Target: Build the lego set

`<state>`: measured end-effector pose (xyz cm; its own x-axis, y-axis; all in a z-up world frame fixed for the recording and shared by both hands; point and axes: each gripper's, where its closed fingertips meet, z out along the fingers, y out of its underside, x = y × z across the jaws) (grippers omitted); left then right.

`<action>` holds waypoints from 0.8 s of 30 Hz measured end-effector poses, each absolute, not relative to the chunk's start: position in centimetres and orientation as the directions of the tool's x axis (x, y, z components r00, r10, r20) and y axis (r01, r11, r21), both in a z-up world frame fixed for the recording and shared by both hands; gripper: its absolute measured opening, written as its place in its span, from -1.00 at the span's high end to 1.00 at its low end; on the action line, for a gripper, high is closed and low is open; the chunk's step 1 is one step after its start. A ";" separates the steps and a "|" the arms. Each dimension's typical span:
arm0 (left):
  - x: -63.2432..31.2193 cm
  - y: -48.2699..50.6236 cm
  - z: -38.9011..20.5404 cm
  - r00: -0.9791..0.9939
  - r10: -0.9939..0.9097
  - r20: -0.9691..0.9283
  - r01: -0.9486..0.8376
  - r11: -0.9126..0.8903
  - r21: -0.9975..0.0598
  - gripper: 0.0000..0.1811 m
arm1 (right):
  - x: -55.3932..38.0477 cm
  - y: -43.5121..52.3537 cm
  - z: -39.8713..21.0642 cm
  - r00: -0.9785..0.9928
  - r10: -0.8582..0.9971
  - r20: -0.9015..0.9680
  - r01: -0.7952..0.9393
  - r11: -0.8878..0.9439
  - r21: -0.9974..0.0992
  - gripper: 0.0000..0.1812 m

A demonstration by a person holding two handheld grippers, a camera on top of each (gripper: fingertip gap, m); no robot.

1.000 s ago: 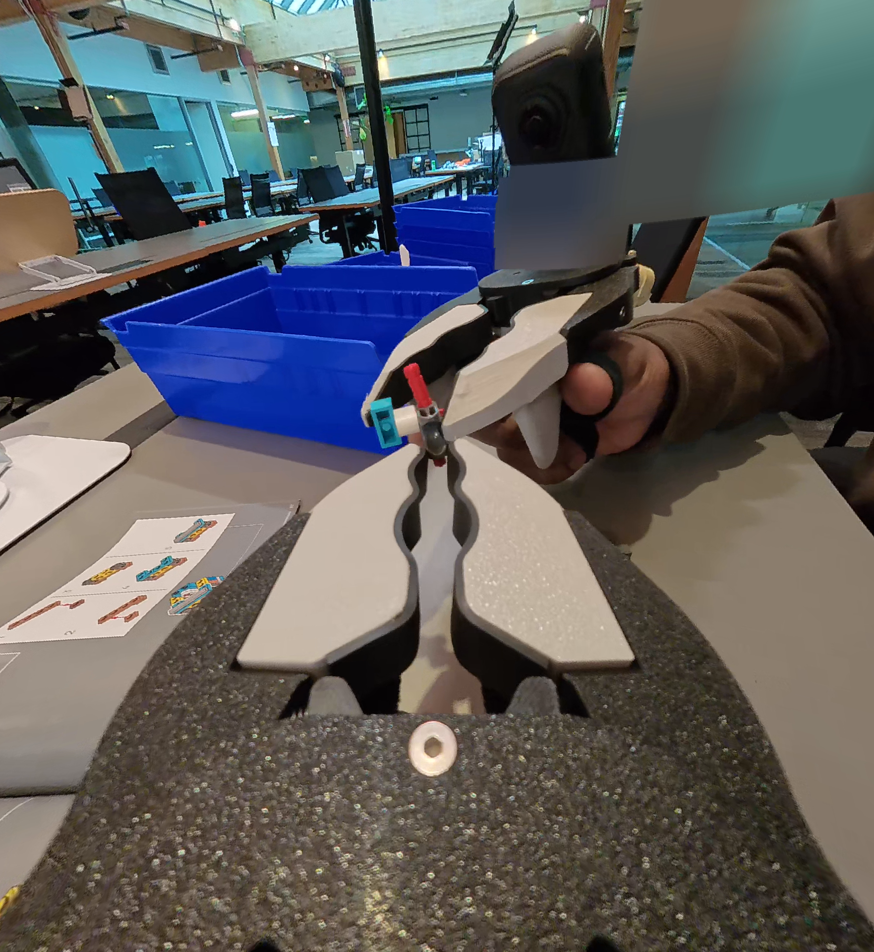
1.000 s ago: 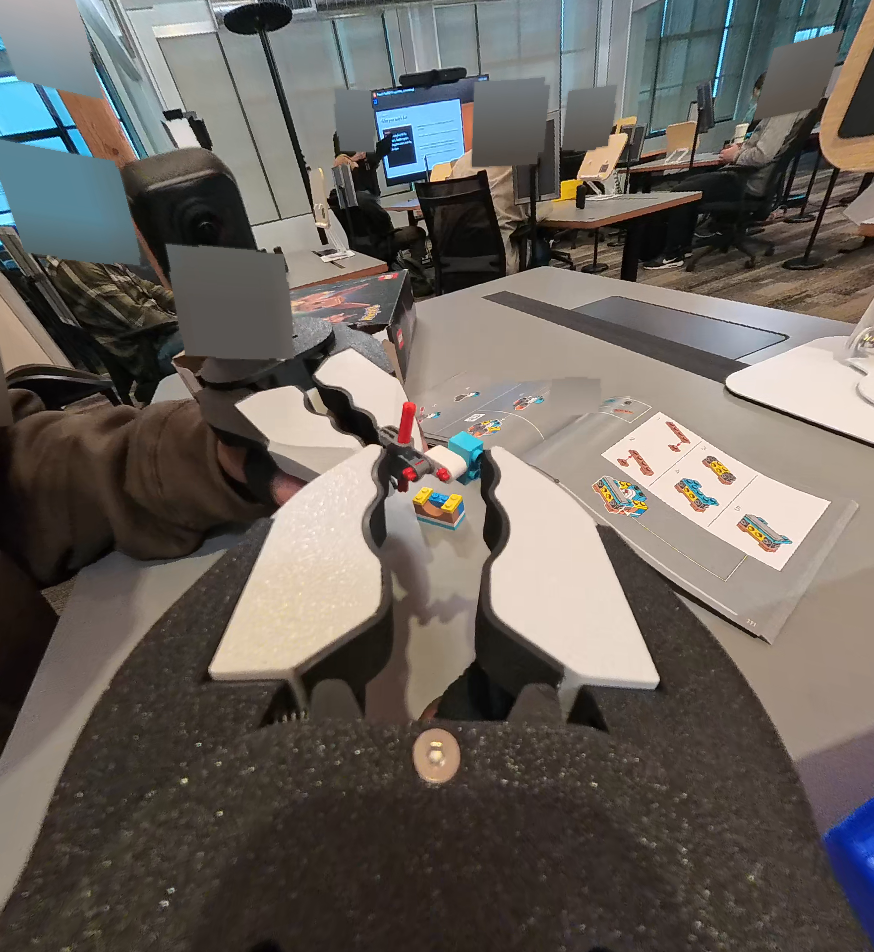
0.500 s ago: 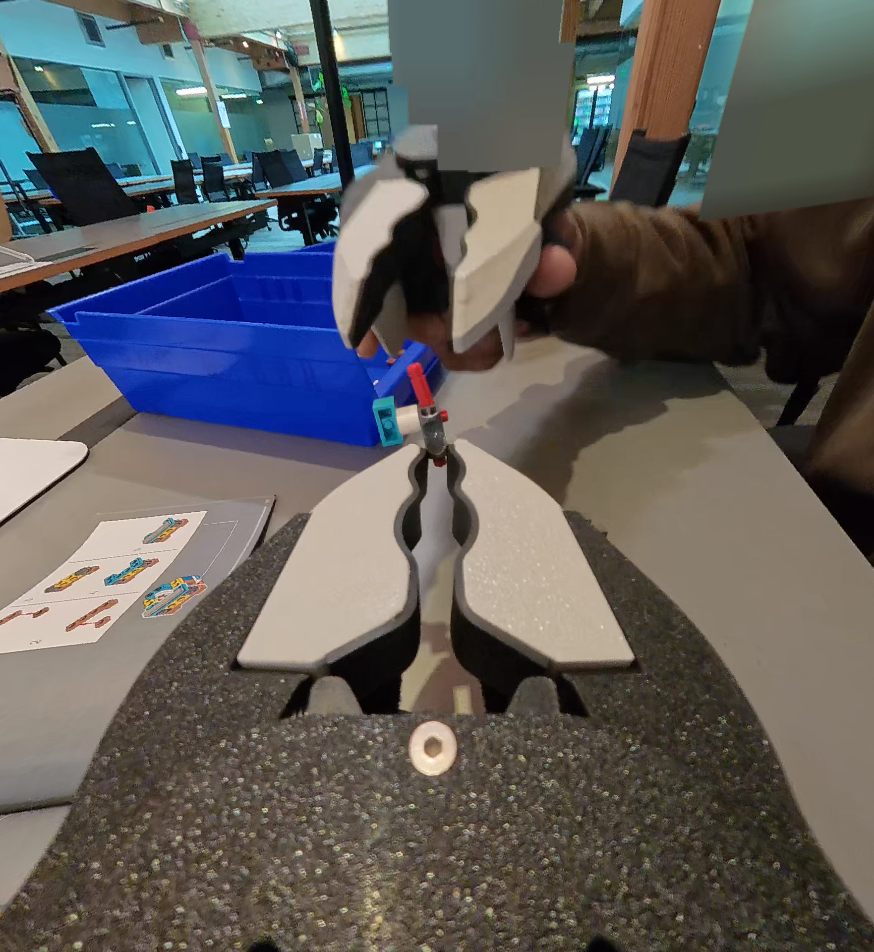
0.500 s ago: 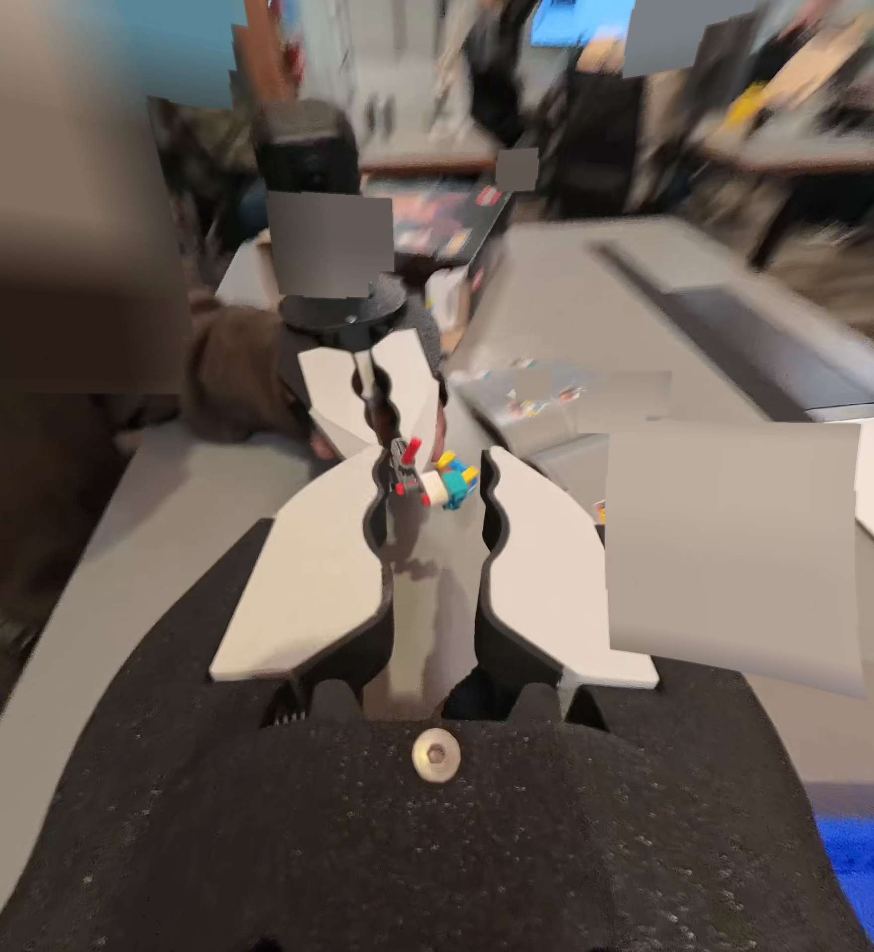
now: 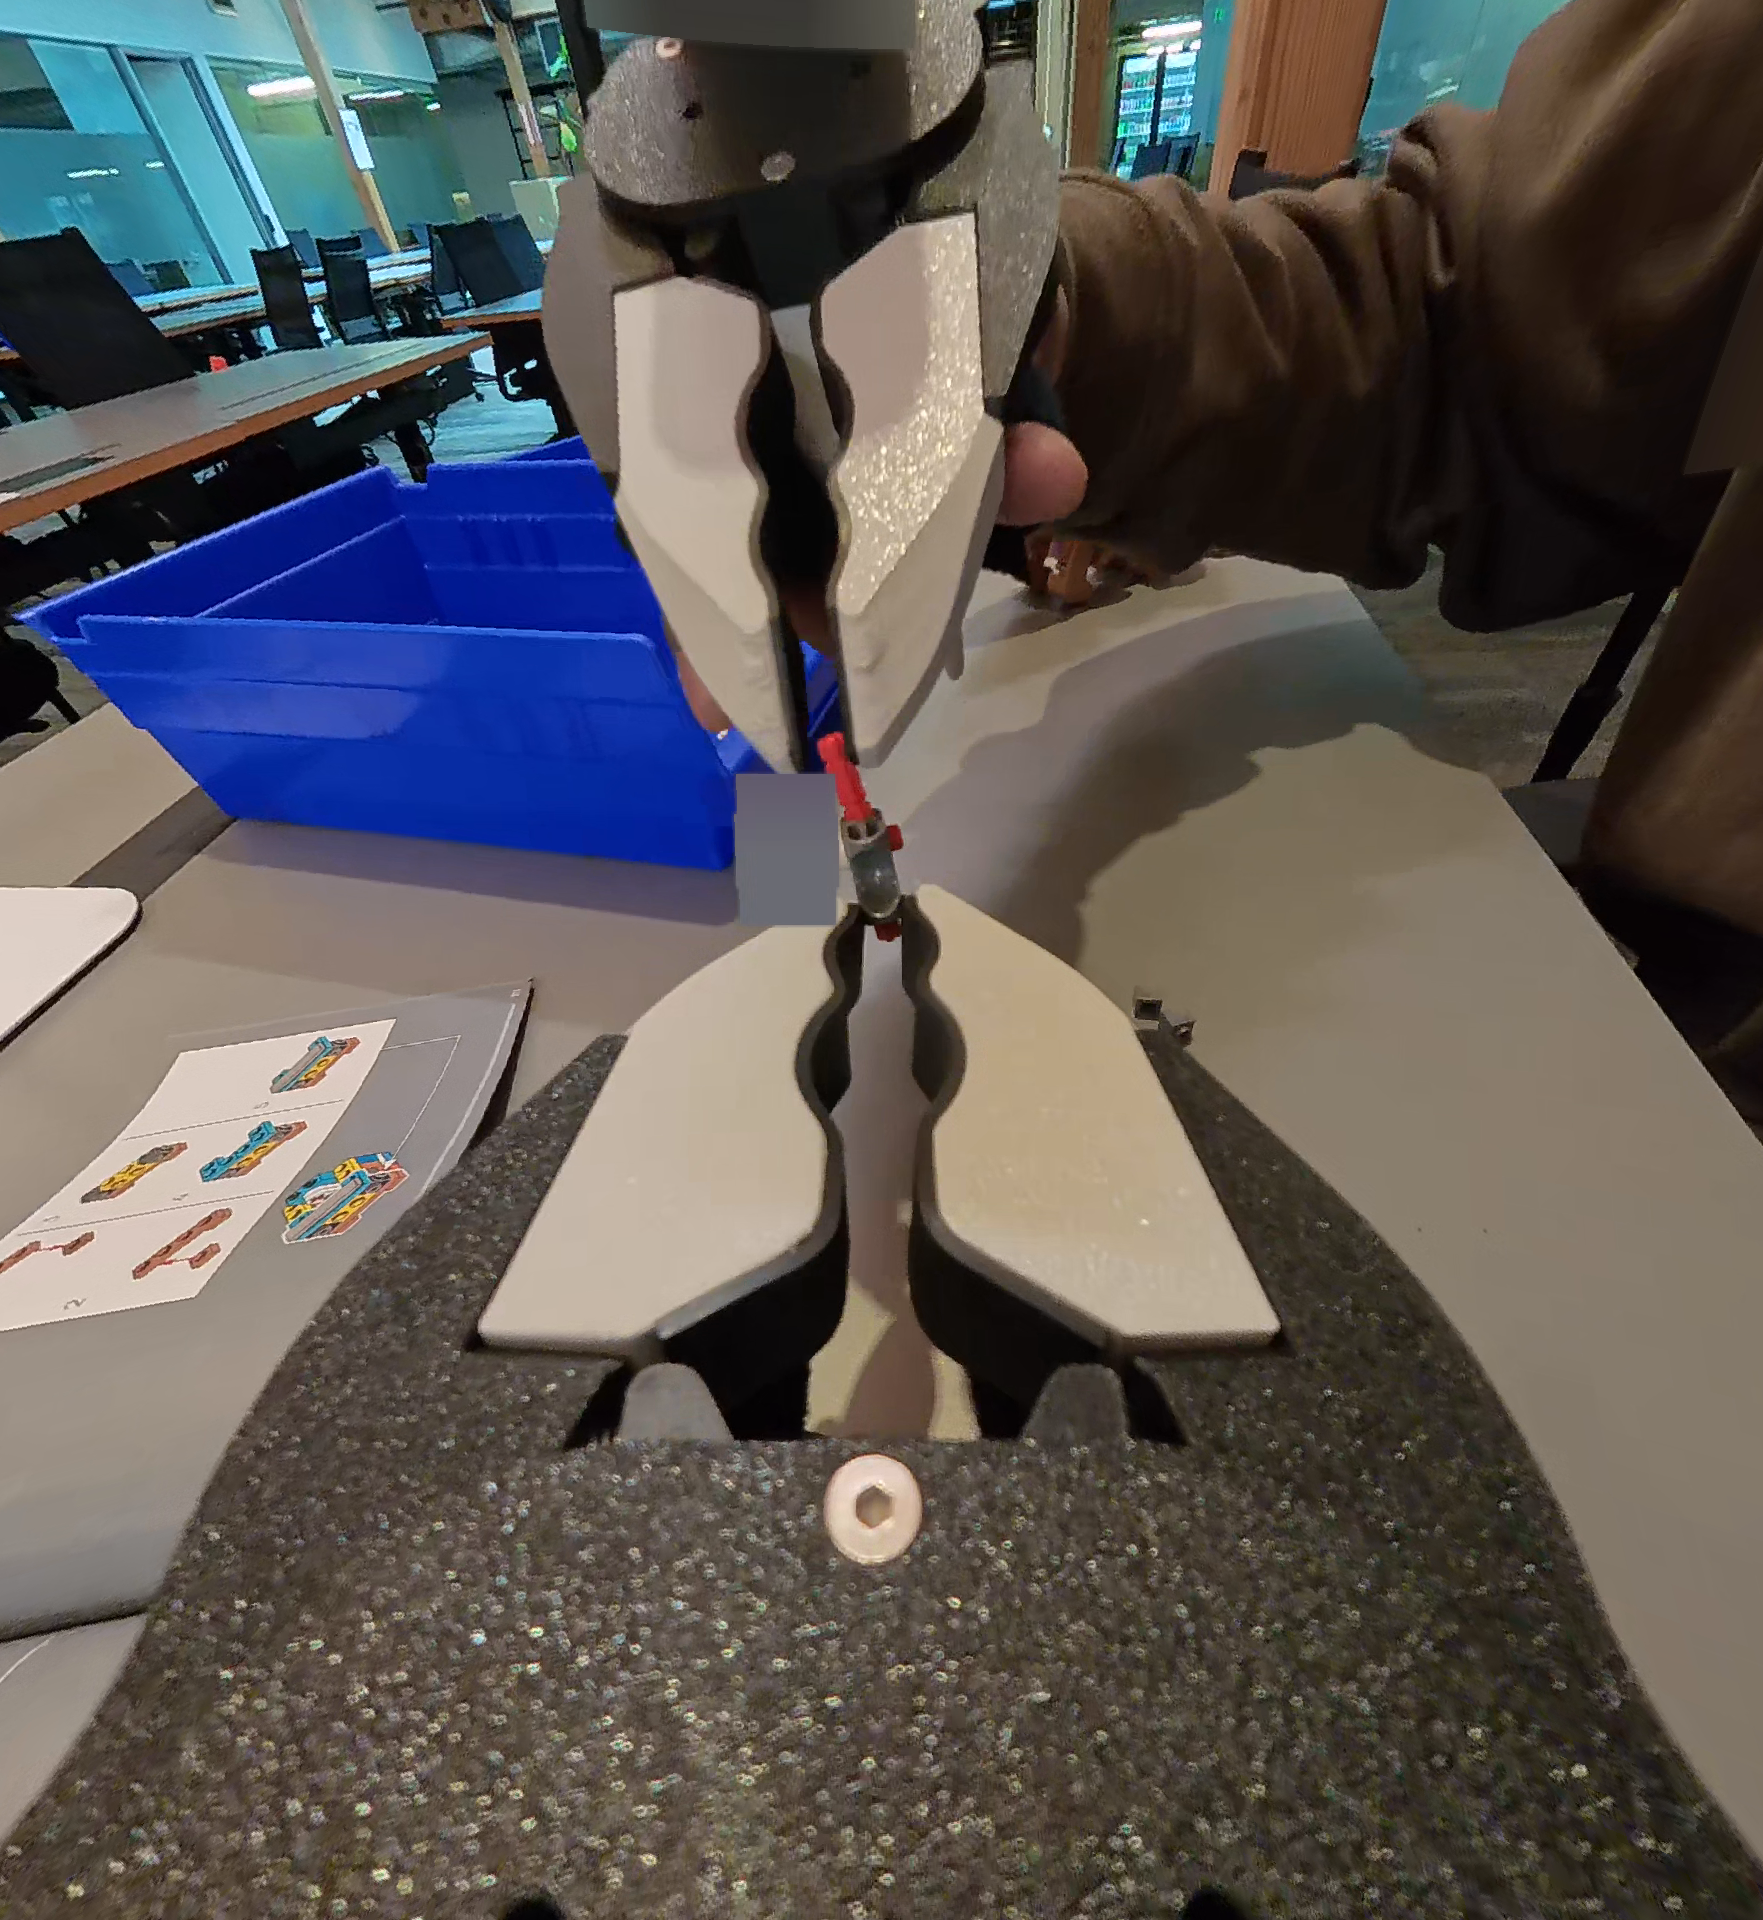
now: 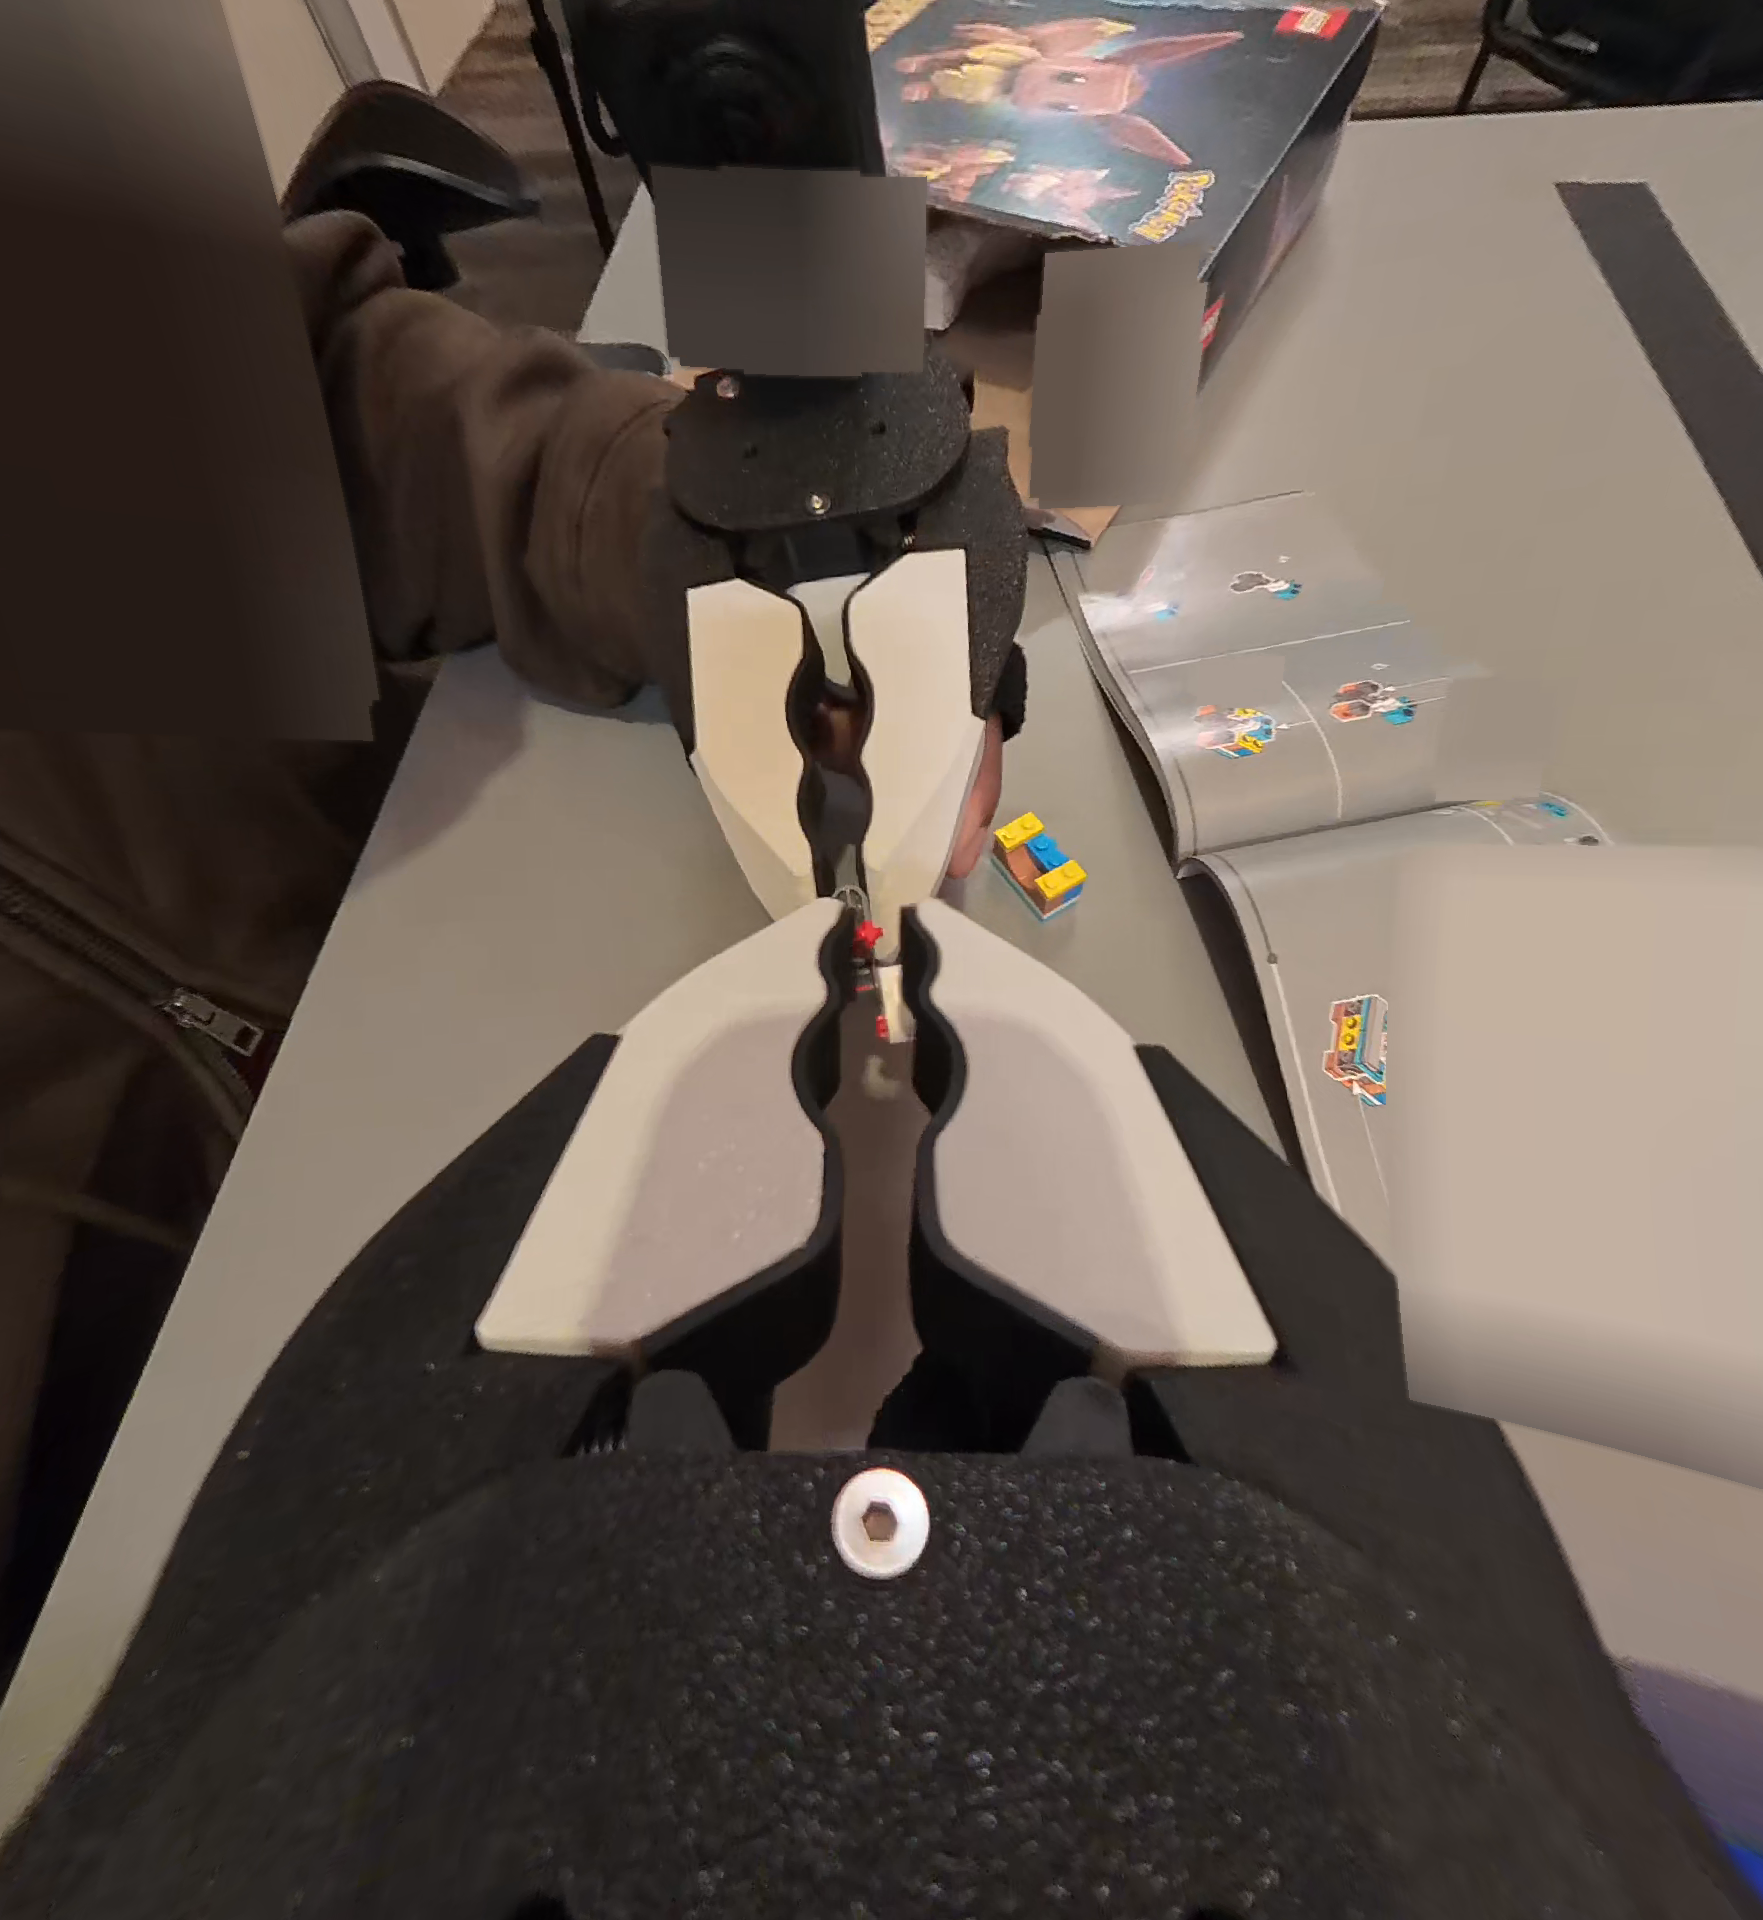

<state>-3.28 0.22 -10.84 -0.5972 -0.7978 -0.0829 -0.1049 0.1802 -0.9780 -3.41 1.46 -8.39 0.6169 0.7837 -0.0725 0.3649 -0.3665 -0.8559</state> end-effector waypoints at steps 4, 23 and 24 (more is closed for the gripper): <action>-3.3 0.2 -11.0 -0.601 -0.795 -0.085 -0.113 0.189 -0.975 0.93 | -3.6 1.4 -8.5 0.615 0.784 -0.081 0.351 -0.364 -0.863 0.95; -2.5 1.4 -10.9 -0.562 -0.827 0.007 -0.090 0.053 -0.995 0.93 | -2.7 2.1 -7.9 0.743 0.661 -0.104 0.049 -0.209 -0.977 0.96; -2.5 1.3 -11.0 -0.563 -0.826 0.000 -0.091 0.062 -0.994 0.93 | -2.8 2.1 -8.0 0.743 0.661 -0.104 0.048 -0.207 -0.977 0.96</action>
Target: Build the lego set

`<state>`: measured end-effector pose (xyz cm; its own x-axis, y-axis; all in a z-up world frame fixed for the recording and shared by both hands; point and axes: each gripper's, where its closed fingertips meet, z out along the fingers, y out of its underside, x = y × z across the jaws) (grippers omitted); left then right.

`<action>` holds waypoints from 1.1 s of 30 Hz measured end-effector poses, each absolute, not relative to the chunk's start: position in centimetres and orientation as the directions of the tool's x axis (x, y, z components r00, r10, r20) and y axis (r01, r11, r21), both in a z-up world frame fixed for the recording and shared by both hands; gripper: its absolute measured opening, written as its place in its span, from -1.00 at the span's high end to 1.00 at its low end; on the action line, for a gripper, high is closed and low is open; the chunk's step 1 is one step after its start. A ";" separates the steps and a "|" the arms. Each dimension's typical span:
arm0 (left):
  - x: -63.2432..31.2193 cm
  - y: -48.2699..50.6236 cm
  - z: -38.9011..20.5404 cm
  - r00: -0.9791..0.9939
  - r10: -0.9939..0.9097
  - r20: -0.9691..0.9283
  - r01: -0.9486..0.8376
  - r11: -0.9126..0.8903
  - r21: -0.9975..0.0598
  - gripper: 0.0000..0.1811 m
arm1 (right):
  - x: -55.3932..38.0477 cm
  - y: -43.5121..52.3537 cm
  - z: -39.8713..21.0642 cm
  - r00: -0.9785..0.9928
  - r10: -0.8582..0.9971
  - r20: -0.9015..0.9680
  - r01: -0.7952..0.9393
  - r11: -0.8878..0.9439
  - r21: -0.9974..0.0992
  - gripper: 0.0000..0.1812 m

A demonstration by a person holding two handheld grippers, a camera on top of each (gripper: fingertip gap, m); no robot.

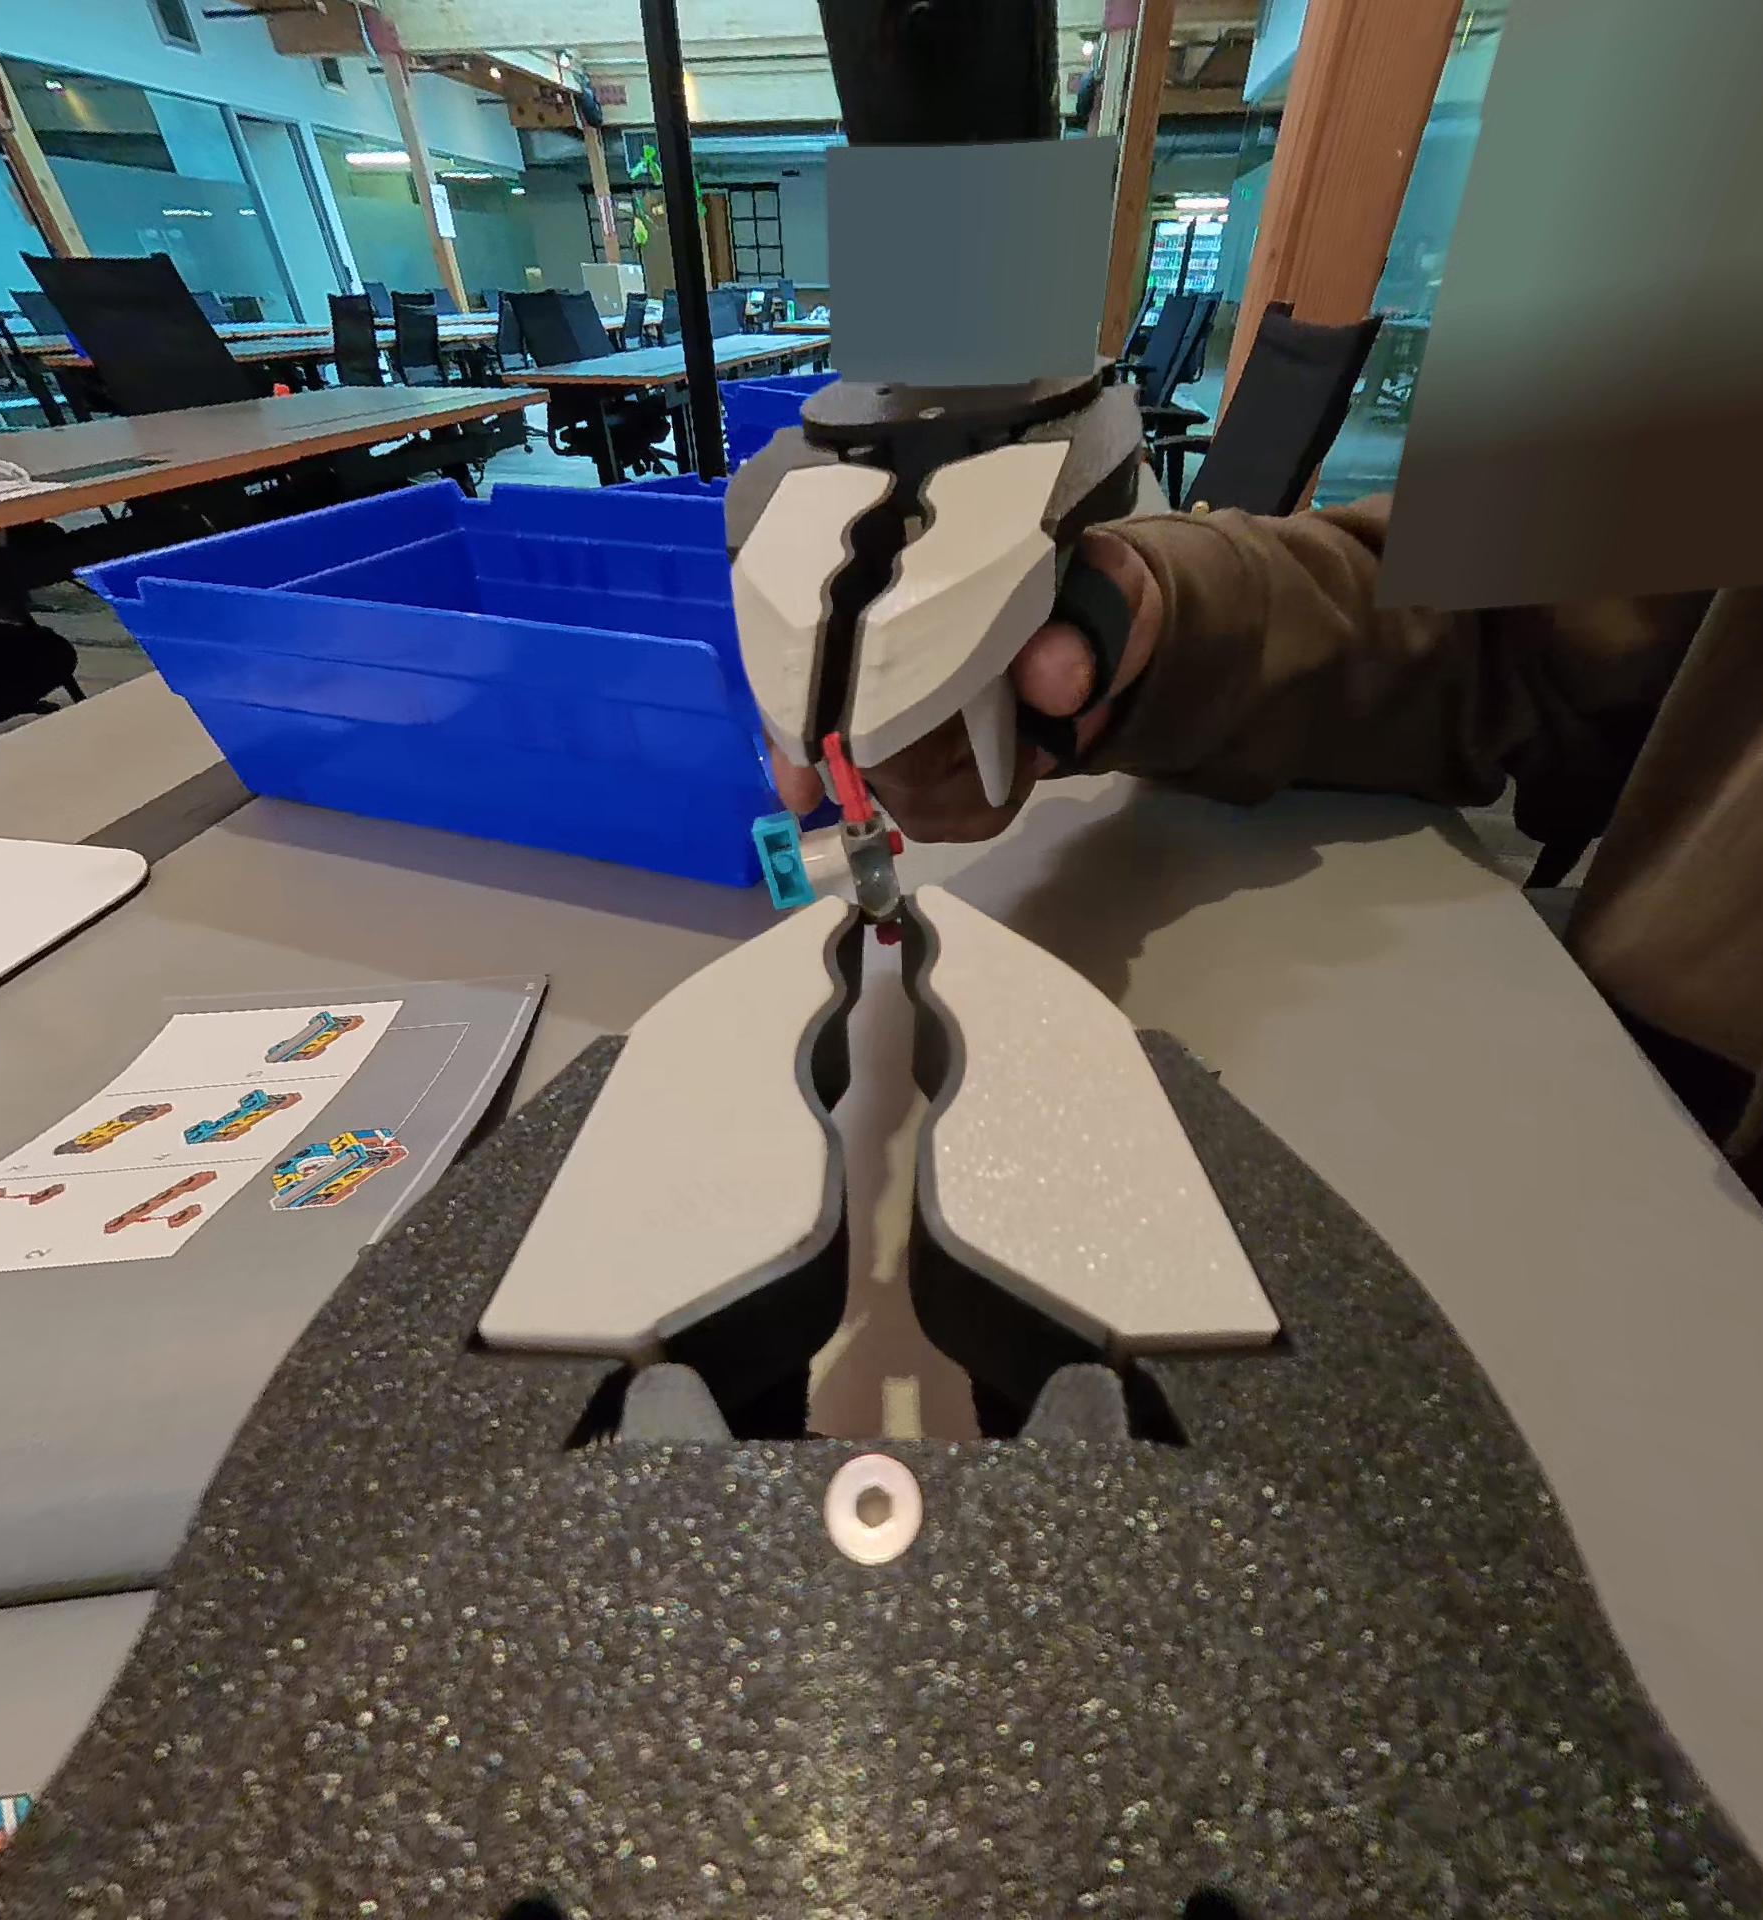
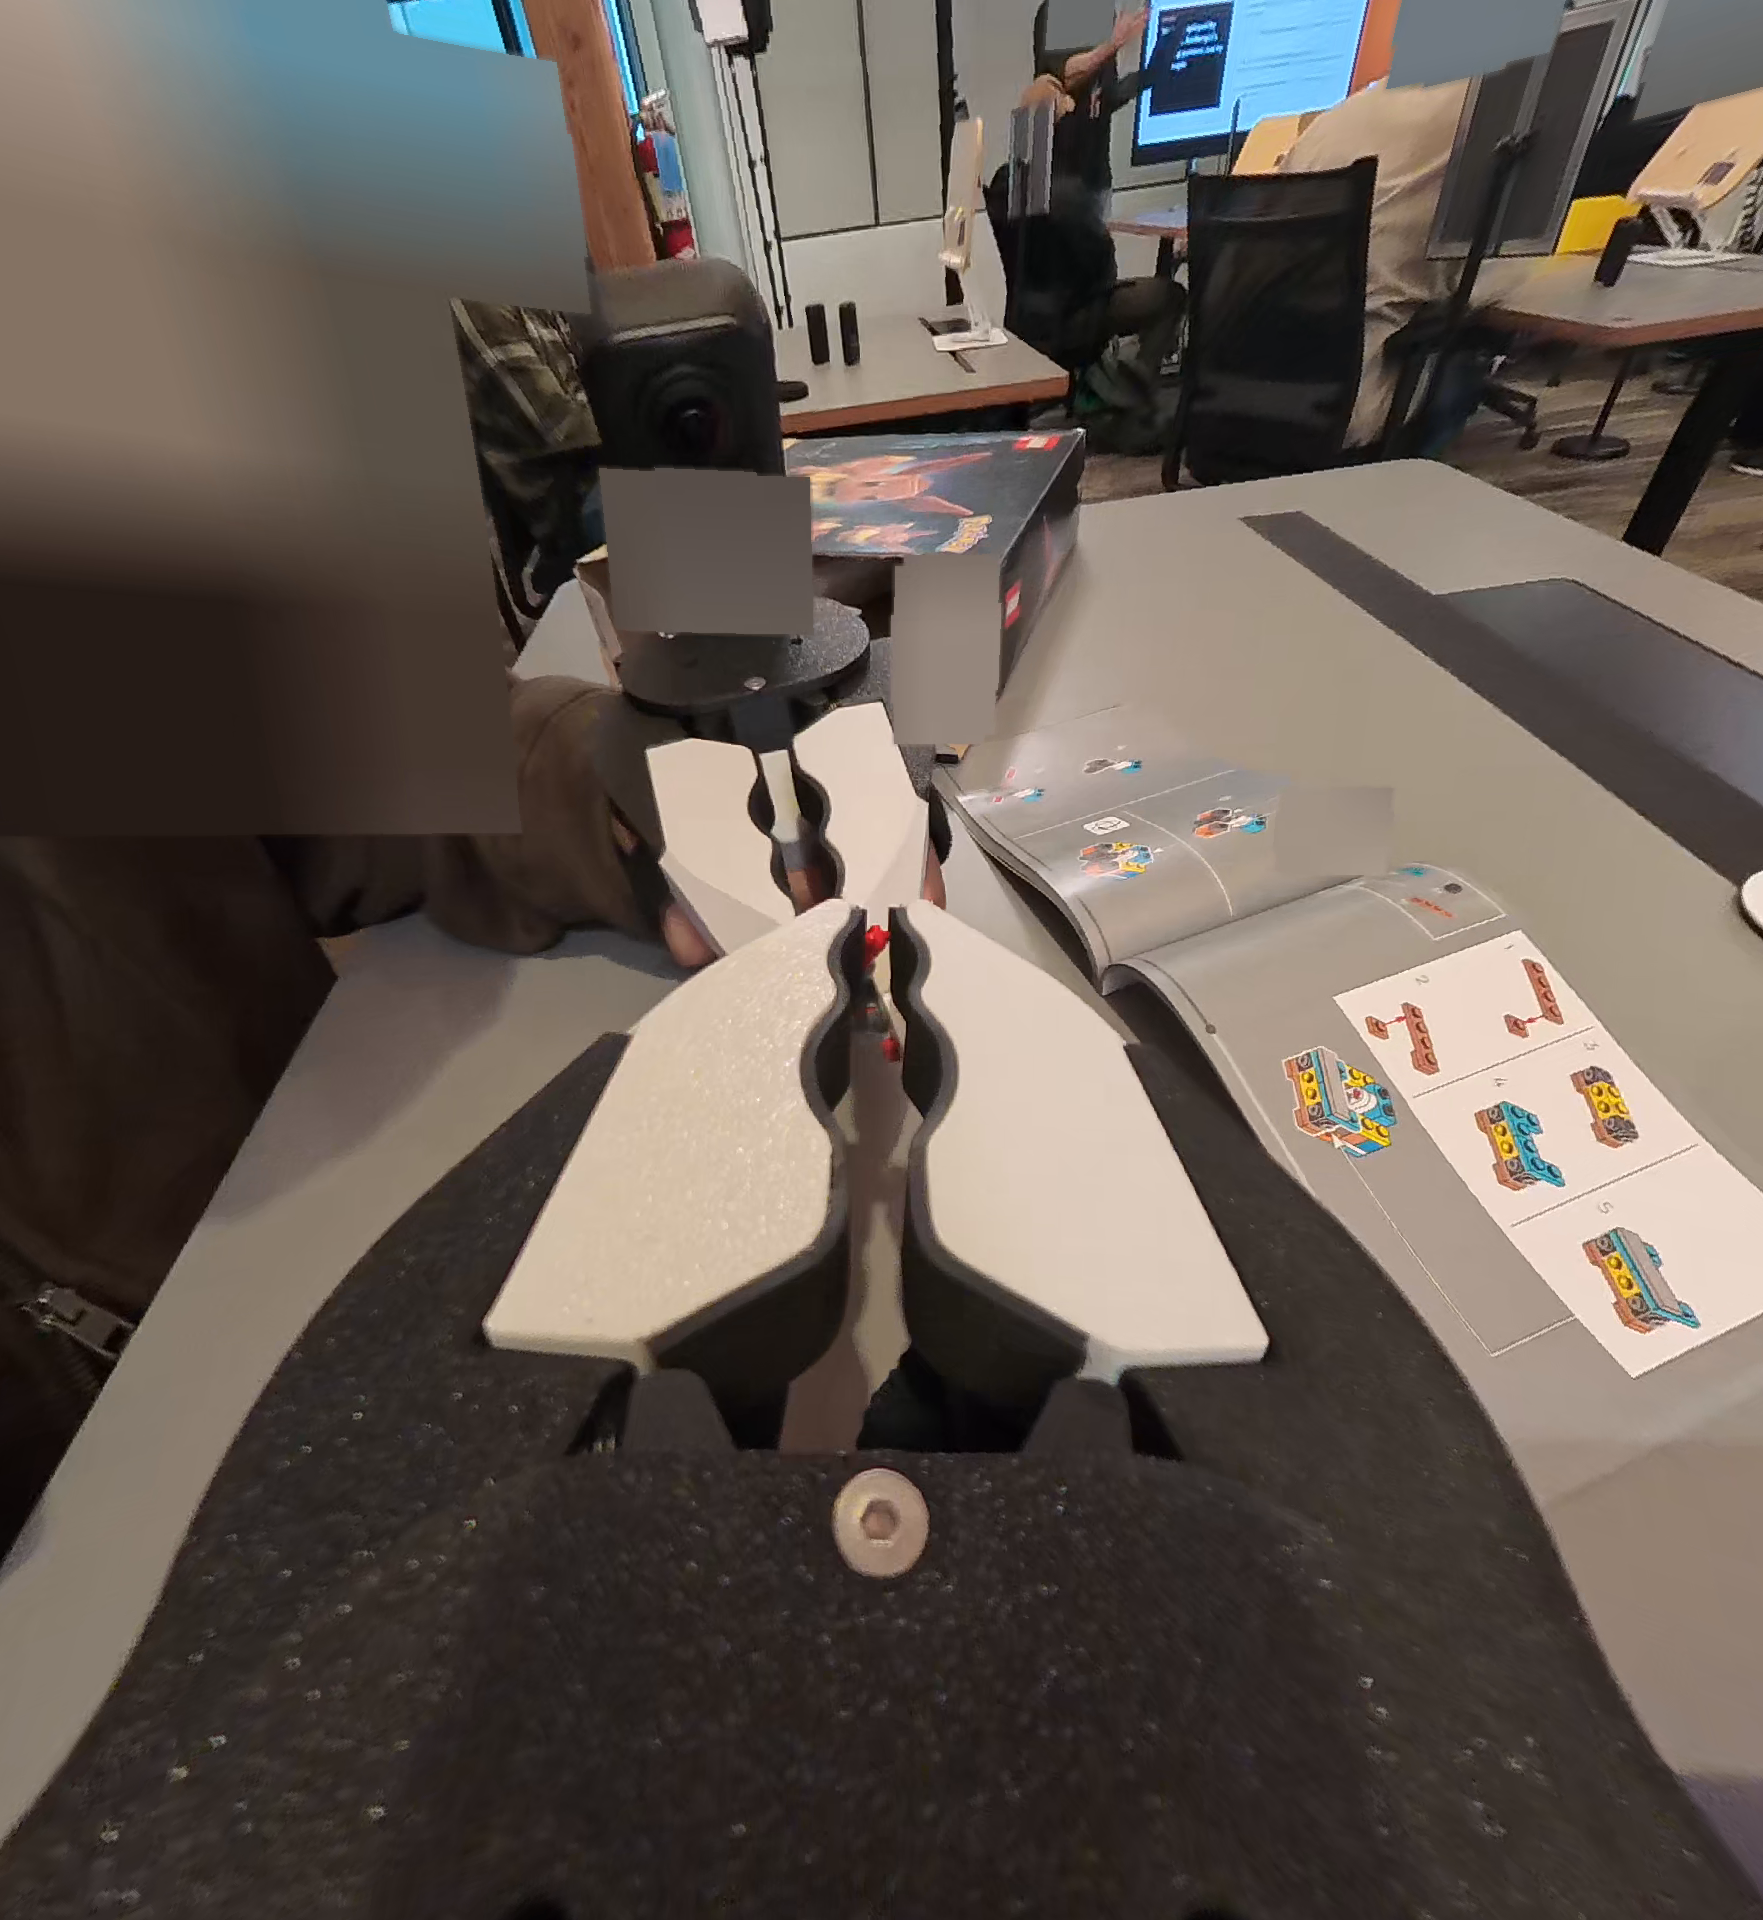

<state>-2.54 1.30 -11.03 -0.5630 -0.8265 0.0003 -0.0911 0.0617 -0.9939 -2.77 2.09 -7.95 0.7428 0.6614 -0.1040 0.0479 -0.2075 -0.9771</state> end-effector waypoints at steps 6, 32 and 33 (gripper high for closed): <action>-2.8 1.4 -10.4 -0.571 -0.821 0.002 -0.064 0.042 -0.997 0.93 | -1.5 2.4 -7.8 0.758 0.642 -0.120 -0.008 -0.174 -0.985 0.86; -2.4 9.4 -9.4 -0.309 -0.947 0.086 -0.034 -0.079 -0.996 0.92 | 2.2 0.9 -14.0 0.874 0.479 -0.082 0.064 -0.281 -0.958 0.79; -2.5 9.9 -9.3 -0.294 -0.952 0.089 -0.028 -0.084 -0.996 0.92 | 2.1 1.0 -14.1 0.874 0.479 -0.082 0.066 -0.284 -0.957 0.79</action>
